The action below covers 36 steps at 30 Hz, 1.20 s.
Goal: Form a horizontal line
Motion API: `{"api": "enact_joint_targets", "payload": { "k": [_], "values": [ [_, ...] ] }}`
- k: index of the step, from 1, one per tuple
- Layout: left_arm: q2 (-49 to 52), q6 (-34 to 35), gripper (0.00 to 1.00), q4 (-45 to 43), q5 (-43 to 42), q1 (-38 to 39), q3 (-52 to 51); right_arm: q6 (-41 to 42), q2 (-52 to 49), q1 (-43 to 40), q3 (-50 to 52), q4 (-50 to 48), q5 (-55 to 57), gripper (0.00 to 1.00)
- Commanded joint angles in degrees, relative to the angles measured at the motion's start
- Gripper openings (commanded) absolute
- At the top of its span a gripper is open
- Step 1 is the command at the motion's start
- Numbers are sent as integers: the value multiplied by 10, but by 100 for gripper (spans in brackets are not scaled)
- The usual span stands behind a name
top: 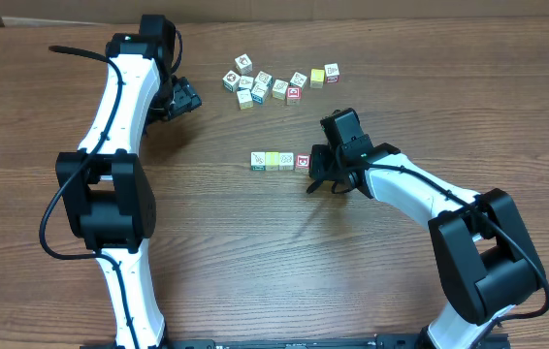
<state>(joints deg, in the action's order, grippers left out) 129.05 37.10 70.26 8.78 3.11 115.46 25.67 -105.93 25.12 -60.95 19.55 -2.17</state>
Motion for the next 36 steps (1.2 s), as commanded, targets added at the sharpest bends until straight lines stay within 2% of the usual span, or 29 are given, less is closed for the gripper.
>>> {"api": "enact_joint_targets", "payload": {
  "k": [1,10,14,36],
  "values": [
    [6,-5,100,0,2,2,10,-6,3,-1,6,-7,-5,22],
    [6,-5,100,0,2,2,10,-6,3,-1,6,-14,-5,23],
    [6,-5,100,0,2,2,10,-6,3,-1,6,-15,-4,26],
    [6,-5,100,0,2,2,10,-21,3,-1,6,-24,-3,26]
  ]
}}
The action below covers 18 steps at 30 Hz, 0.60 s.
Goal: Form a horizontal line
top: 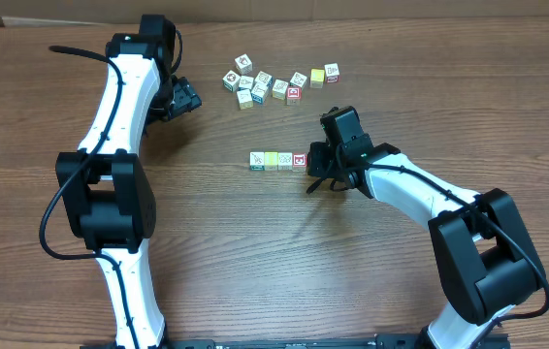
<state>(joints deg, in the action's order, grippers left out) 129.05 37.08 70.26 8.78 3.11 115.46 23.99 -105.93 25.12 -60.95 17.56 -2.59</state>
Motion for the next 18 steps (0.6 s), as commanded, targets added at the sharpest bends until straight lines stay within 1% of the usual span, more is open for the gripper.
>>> {"api": "enact_joint_targets", "payload": {
  "k": [1,8,12,14,16,18],
  "values": [
    [6,-5,100,0,2,2,10,-5,3,-1,6,-4,1,26],
    [6,-5,100,0,3,2,10,-1,3,-1,6,-6,26,26],
    [6,-5,100,0,3,2,10,0,3,-1,6,-6,30,25],
    [6,-5,100,0,2,2,10,0,3,-1,6,-5,30,17],
    [6,-5,100,0,2,2,10,2,3,-1,6,3,31,13],
    [6,-5,100,0,2,2,10,20,3,-1,6,17,31,6]
  ]
}}
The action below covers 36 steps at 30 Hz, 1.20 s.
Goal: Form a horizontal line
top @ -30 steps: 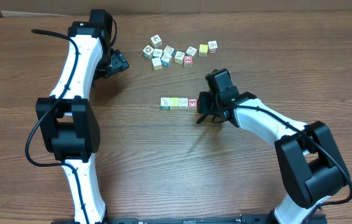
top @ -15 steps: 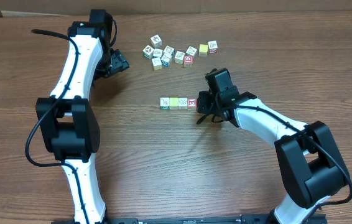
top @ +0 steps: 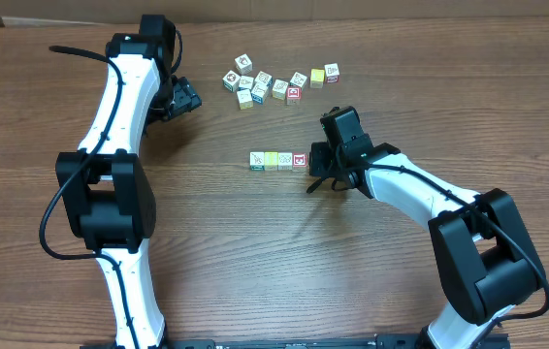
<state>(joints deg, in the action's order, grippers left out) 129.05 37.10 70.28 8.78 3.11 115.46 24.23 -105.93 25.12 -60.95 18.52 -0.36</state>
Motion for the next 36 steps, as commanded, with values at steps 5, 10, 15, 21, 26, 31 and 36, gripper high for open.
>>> {"api": "enact_joint_targets", "payload": {
  "k": [5,10,15,21,26,31,36],
  "values": [
    [6,-5,100,-1,2,2,10,50,3,-1,6,33,1,4],
    [6,-5,100,-1,3,2,10,50,3,0,6,53,-52,4],
    [6,-5,100,-1,2,2,10,50,3,2,10,64,-73,4],
    [6,-5,100,-1,2,2,10,50,3,24,10,65,-73,4],
    [6,-5,100,-1,2,2,10,50,3,55,10,54,-47,4],
    [6,-5,100,-1,2,2,10,62,3,69,10,50,-21,4],
    [6,-5,100,-1,2,2,10,62,3,69,10,39,-20,4]
  ]
}}
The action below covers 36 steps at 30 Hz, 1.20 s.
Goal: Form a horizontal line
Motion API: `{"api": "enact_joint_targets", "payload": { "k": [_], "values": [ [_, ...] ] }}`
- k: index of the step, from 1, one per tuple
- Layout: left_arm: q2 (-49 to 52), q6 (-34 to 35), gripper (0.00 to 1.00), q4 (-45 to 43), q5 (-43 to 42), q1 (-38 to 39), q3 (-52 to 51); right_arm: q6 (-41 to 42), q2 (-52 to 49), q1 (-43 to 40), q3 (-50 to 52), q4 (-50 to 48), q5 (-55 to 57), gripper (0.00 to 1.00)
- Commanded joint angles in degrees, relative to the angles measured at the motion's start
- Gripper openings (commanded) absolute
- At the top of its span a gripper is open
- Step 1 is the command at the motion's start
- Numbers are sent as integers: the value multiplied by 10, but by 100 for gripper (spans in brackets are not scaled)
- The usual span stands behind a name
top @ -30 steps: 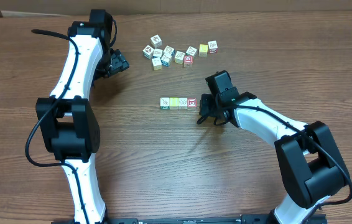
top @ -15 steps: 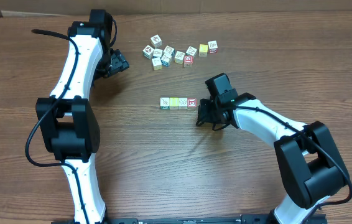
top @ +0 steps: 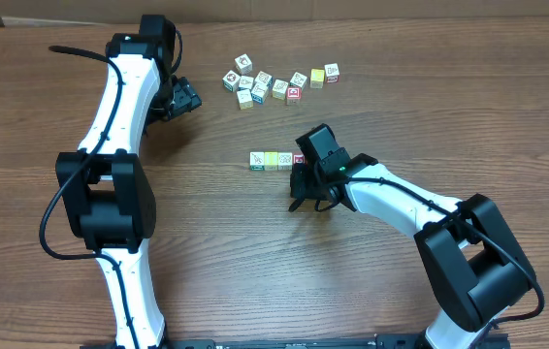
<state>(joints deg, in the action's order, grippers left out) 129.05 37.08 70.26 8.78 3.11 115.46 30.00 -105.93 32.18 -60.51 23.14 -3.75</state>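
Observation:
A short row of small cubes lies mid-table: a white cube (top: 257, 160), two yellow-green cubes (top: 278, 160) and a red cube (top: 298, 157) at its right end. The red cube is partly hidden under my right arm's wrist. My right gripper (top: 306, 197) sits just in front of the row's right end, its dark fingers splayed apart and holding nothing. My left gripper (top: 185, 99) rests at the far left, well away from the cubes, and its jaws are too dark to read.
A loose cluster of several cubes (top: 273, 85) lies at the back centre, with a yellow cube (top: 317, 78) and a white one (top: 332, 72) at its right. The table's back edge (top: 352, 19) runs just beyond them.
My right gripper has shifted left and slightly toward the front, so its wrist now covers part of the red cube. The row, the cluster and the left arm are unchanged.
At first the red cube stood a small gap right of the three-cube row, with my right gripper just right of it. By the two later moments it touched the row's end. Now the right gripper sits further left, at the row's right end.

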Motion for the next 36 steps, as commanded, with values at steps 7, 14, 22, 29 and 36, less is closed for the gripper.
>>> {"api": "enact_joint_targets", "payload": {
  "k": [7,14,22,29,36],
  "values": [
    [6,-5,100,0,2,2,10,5,-9,0,6,-18,15,5],
    [6,-5,100,0,2,2,10,4,-9,0,6,-21,16,5],
    [6,-5,100,0,2,2,10,5,-9,0,6,-27,26,5],
    [6,-5,100,-1,2,2,10,4,-9,0,6,-27,26,5],
    [6,-5,100,-1,2,2,10,5,-22,0,6,-37,26,6]
  ]
}}
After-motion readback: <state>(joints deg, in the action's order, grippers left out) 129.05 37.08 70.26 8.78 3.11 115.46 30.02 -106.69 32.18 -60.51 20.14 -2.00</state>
